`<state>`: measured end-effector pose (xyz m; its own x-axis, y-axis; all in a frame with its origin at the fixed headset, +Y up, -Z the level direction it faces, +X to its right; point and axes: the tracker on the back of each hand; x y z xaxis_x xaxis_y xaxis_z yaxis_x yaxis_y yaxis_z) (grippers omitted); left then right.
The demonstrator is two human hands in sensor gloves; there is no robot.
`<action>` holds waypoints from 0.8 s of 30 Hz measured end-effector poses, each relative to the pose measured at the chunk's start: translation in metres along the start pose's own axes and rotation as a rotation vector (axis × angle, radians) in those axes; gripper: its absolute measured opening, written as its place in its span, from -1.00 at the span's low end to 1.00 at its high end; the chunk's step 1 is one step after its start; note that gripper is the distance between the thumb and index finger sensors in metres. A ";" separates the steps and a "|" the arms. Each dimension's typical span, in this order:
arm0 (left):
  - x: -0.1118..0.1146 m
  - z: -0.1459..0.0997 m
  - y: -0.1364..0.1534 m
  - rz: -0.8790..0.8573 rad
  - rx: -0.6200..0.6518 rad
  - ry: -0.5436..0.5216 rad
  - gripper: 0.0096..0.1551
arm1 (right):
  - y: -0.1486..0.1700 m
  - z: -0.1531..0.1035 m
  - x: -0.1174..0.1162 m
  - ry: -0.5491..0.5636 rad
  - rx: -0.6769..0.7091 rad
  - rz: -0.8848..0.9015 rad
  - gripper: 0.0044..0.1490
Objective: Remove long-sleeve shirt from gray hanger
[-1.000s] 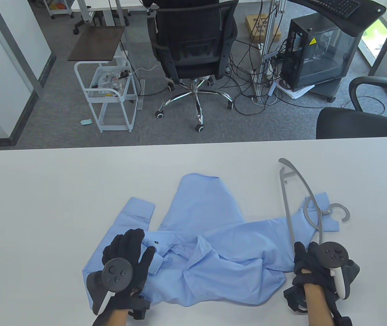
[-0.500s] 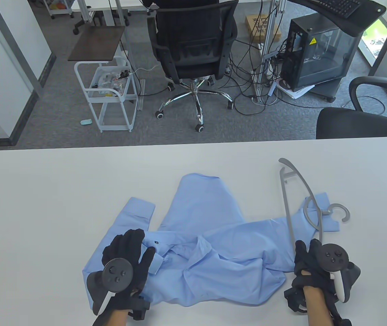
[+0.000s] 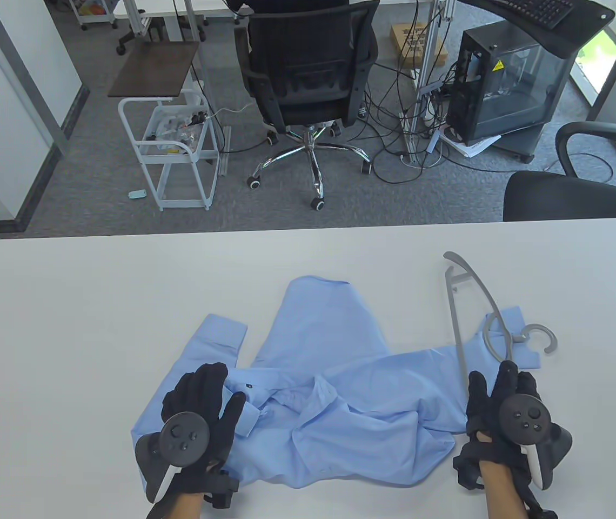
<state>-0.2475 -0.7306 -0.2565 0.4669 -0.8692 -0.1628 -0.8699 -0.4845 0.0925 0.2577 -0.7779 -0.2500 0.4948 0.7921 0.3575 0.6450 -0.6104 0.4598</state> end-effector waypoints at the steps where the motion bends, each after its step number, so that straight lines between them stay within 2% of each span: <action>1: 0.000 0.000 0.000 0.000 0.001 0.000 -0.16 | 0.000 0.000 0.000 0.008 0.008 0.005 -0.03; 9: 0.001 0.000 0.000 -0.023 0.011 0.000 -0.15 | -0.007 -0.006 0.004 0.080 0.087 0.027 0.02; 24: 0.000 -0.001 -0.001 -0.089 0.046 0.001 -0.15 | -0.016 -0.013 0.003 0.051 0.220 0.114 0.02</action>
<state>-0.2466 -0.7304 -0.2552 0.5432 -0.8228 -0.1670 -0.8311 -0.5552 0.0326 0.2412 -0.7658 -0.2463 0.5450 0.7139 0.4398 0.7010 -0.6757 0.2281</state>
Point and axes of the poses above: the tracker on the back of each hand, its own y axis roughly to the little-finger side, its own z axis roughly from the wrist to the fingertips, x = y × z, and after that the axes turned 9 degrees about -x, right-handed
